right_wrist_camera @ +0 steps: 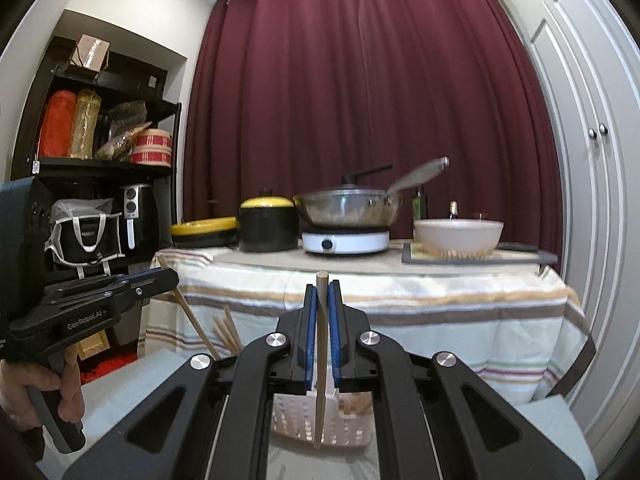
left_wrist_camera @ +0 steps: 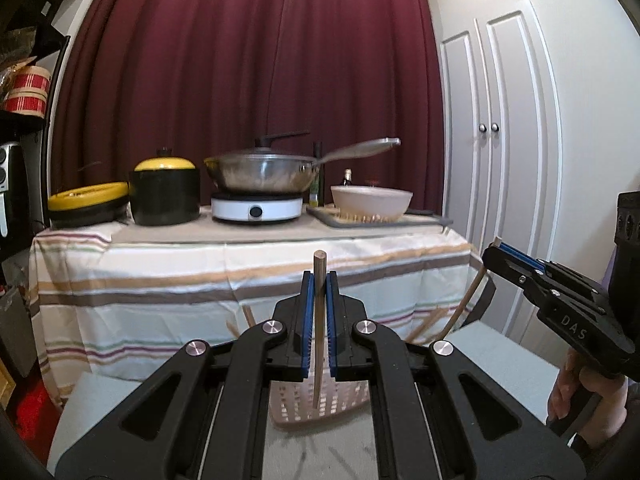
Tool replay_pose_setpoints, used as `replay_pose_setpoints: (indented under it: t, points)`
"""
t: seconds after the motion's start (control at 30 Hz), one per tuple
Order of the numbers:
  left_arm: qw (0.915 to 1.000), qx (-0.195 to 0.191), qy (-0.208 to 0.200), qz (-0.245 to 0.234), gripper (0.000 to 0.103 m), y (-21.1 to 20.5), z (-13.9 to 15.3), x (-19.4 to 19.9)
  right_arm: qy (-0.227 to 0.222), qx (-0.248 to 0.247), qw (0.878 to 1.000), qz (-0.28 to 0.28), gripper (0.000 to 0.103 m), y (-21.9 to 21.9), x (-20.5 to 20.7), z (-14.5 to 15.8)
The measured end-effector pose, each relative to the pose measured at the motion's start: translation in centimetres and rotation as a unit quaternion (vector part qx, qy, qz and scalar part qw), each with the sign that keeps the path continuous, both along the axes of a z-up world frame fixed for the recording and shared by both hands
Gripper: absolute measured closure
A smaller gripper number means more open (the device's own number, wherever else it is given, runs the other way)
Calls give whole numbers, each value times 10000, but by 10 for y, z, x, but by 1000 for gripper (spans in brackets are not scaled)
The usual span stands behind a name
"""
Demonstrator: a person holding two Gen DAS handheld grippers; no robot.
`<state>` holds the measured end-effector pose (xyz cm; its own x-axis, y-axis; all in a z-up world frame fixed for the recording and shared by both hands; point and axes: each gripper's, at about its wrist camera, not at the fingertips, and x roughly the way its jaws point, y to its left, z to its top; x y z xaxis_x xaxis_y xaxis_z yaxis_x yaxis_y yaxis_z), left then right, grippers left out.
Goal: Organize utensils
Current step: 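Lift both held chopsticks and lower them into the pink holder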
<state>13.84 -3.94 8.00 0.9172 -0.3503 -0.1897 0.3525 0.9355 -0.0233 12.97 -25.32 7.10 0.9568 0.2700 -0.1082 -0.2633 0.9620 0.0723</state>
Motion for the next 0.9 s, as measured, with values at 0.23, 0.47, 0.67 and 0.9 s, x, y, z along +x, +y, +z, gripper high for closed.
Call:
replay_pose_setpoints:
  t: [0.23, 0.47, 0.67, 0.9]
  points:
    - [9995, -100, -279, 100, 97, 2, 27, 9, -367, -6, 9993, -67, 96, -2, 4, 27]
    - [9982, -207, -524, 213, 97, -1, 49, 29, -471, -1, 9987, -194, 96, -4, 25, 35]
    - [9980, -243, -522, 276, 97, -7, 45, 51, -461, 17, 9985, -304, 96, -4, 44, 30]
    - [9986, -254, -314, 353, 97, -12, 15, 75, -270, -24, 9990, -354, 96, 2, 68, 8]
